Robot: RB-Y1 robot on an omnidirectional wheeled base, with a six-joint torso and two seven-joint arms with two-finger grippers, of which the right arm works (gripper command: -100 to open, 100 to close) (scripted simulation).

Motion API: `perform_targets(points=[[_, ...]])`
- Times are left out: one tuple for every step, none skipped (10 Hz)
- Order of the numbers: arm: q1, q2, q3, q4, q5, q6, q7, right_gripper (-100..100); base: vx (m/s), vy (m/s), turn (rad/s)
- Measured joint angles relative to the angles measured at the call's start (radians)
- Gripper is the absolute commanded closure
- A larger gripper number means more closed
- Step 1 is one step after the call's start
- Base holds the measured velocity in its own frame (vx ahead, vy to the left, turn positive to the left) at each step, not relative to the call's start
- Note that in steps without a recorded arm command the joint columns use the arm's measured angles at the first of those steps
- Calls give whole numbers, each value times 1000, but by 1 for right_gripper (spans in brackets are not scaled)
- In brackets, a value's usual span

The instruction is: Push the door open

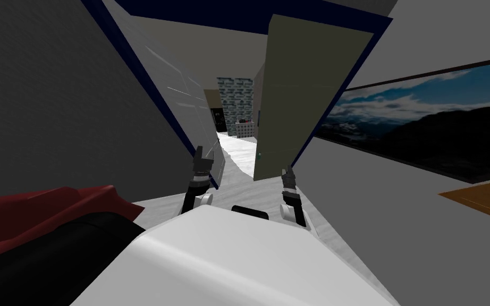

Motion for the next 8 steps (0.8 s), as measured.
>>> perform_targets(points=[[-11, 0, 4, 35, 1, -10, -1, -100, 98, -29, 68], [-19, 3, 11, 59, 4, -11, 1, -100, 100, -31, 80], [-35, 3, 15, 96, 6, -19, 1, -100, 87, -48, 66], [-45, 2, 19, 129, 7, -27, 0, -100, 106, -48, 67], [-58, -1, 22, 159, 7, -30, -4, -100, 103, -42, 71], [-73, 0, 25, 198, 8, -38, -5, -100, 98, -33, 64], [-75, -3, 31, 224, 9, -44, -9, -100, 60, -30, 14], [-83, -2, 33, 240, 10, -44, -9, -100, 45, -30, 42]])
